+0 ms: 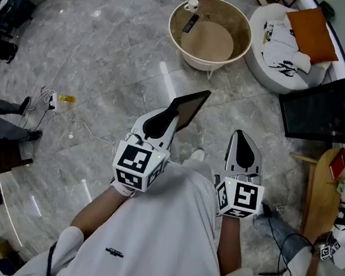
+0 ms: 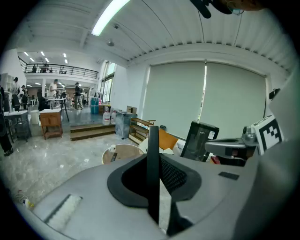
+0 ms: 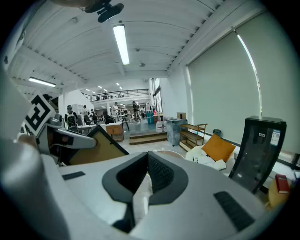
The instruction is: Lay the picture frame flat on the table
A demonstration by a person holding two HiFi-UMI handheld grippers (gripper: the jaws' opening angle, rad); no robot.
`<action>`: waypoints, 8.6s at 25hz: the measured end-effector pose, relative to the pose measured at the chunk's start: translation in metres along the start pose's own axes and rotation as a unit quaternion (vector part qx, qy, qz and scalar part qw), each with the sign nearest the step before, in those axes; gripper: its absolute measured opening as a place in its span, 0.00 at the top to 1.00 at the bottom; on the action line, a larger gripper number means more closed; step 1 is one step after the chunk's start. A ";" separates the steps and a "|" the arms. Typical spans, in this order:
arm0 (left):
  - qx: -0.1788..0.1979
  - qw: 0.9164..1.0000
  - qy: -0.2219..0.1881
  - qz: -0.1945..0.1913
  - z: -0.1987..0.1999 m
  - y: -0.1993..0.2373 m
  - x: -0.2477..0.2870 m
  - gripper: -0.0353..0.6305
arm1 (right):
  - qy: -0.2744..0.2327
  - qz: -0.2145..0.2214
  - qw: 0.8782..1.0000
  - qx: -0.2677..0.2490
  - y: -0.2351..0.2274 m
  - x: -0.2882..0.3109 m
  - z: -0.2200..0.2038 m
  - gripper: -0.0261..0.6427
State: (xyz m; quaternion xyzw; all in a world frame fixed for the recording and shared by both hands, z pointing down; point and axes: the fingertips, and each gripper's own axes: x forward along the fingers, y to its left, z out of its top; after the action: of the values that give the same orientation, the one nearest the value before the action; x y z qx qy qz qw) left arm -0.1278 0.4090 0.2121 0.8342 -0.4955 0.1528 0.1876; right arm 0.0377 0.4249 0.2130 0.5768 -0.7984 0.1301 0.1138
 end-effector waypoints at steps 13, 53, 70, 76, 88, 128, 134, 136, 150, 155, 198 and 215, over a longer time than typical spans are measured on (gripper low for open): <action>0.006 1.000 0.020 0.007 -0.004 -0.013 0.010 0.86 | 0.008 -0.001 1.000 0.014 -0.021 -0.009 -0.008 0.95; -0.015 0.999 0.035 0.001 0.082 0.082 0.222 0.86 | 0.034 -0.008 0.999 0.029 -0.118 0.200 0.041 0.95; -0.027 0.996 0.076 -0.030 0.142 0.180 0.336 0.86 | 0.070 -0.017 0.997 0.022 -0.123 0.359 0.093 0.95; -0.024 0.996 0.077 -0.026 0.157 0.172 0.354 0.86 | 0.059 -0.003 0.998 0.020 -0.141 0.376 0.103 0.95; -0.035 0.993 0.115 -0.018 0.156 0.142 0.407 0.86 | 0.070 0.028 0.996 0.036 -0.186 0.401 0.091 0.95; -0.112 0.977 0.181 -0.030 -0.002 0.155 0.619 0.86 | 0.142 0.013 0.988 0.053 -0.266 0.551 -0.083 0.95; -0.121 0.974 0.187 -0.032 -0.029 0.161 0.644 0.86 | 0.148 0.008 0.988 0.041 -0.276 0.567 -0.103 0.95; -0.128 0.974 0.186 -0.033 -0.041 0.165 0.654 0.86 | 0.148 0.004 0.988 0.044 -0.278 0.572 -0.114 0.95; -0.140 0.967 0.210 -0.037 -0.098 0.179 0.669 0.86 | 0.179 0.035 0.982 0.043 -0.245 0.572 -0.164 0.95; -0.136 0.970 0.200 -0.019 -0.109 0.192 0.674 0.85 | 0.178 0.031 0.983 0.037 -0.246 0.575 -0.170 0.95; -0.043 0.961 0.266 0.057 -0.189 0.273 0.659 0.87 | 0.189 0.070 0.979 0.008 -0.202 0.586 -0.191 0.95; -0.052 0.980 0.184 0.053 -0.024 0.235 0.540 0.94 | 0.152 0.070 0.986 -0.019 -0.205 0.532 -0.063 0.95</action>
State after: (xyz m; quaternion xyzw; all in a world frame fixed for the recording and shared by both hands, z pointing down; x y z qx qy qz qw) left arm -0.0872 -0.0986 0.5092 0.7533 -0.5036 0.2877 0.3100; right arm 0.0703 -0.0896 0.4644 0.4910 -0.8123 0.2090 0.2356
